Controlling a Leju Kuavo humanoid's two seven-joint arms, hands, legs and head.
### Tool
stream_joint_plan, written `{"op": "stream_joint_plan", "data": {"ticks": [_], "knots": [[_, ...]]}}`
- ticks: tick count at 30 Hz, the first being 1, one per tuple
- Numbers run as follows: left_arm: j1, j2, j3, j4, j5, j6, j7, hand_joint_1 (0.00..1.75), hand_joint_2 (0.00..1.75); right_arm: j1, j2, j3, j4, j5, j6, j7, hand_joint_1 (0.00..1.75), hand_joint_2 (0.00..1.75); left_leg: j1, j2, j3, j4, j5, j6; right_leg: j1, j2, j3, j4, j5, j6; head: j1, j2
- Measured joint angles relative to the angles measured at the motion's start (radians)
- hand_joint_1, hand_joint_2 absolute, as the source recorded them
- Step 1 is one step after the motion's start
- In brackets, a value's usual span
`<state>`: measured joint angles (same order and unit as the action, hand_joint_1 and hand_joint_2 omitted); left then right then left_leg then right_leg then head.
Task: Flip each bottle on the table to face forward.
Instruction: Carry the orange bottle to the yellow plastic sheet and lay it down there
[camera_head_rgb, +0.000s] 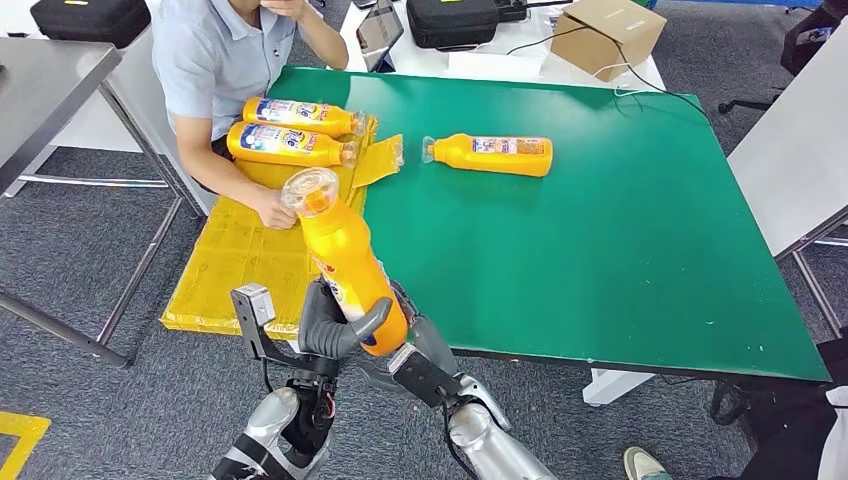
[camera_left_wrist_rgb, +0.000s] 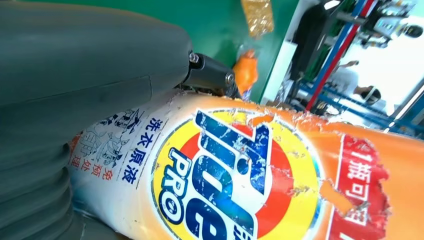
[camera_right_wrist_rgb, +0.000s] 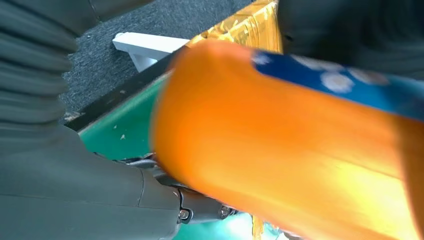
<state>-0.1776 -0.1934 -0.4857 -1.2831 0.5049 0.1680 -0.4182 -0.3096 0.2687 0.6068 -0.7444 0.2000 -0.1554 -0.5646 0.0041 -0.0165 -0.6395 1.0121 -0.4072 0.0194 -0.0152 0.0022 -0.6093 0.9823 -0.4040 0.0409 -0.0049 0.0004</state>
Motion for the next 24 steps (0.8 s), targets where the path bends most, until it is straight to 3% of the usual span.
{"op": "stream_joint_plan", "data": {"ticks": [6,13,19,24], "knots": [[0.0,0.0,0.034,-0.012,0.004,0.006,0.012,1.75,1.75,0.005,0.001,0.014,0.011,-0.008,-0.008,-0.001,0.0,0.0,0.0,0.0,0.0,0.0,0.0,0.0,0.0,0.0,0.0,0.0,0.0,0.0,0.0,0.0],[-0.069,0.044,0.037,0.06,-0.178,0.091,0.087,1.75,1.75,0.036,0.007,0.016,0.016,-0.04,-0.066,-0.012,0.0,0.0,0.0,0.001,0.0,0.0,0.0,0.0,0.0,0.001,0.0,0.0,0.0,0.0,0.0,0.0],[-0.21,0.126,0.017,0.268,-0.648,0.283,0.163,1.75,1.75,0.047,0.008,0.013,0.017,-0.055,-0.085,-0.026,0.0,0.0,0.001,0.001,0.0,0.0,0.001,-0.001,0.001,0.001,0.0,0.001,0.0,-0.001,0.0,0.0],[-0.363,0.162,0.023,0.499,-0.92,0.282,0.216,1.75,1.75,0.04,0.02,0.009,0.023,-0.041,-0.063,-0.031,0.0,0.0,0.001,0.001,0.0,0.0,0.002,-0.001,0.001,0.001,0.0,0.001,0.001,-0.001,0.0,0.0]]}}
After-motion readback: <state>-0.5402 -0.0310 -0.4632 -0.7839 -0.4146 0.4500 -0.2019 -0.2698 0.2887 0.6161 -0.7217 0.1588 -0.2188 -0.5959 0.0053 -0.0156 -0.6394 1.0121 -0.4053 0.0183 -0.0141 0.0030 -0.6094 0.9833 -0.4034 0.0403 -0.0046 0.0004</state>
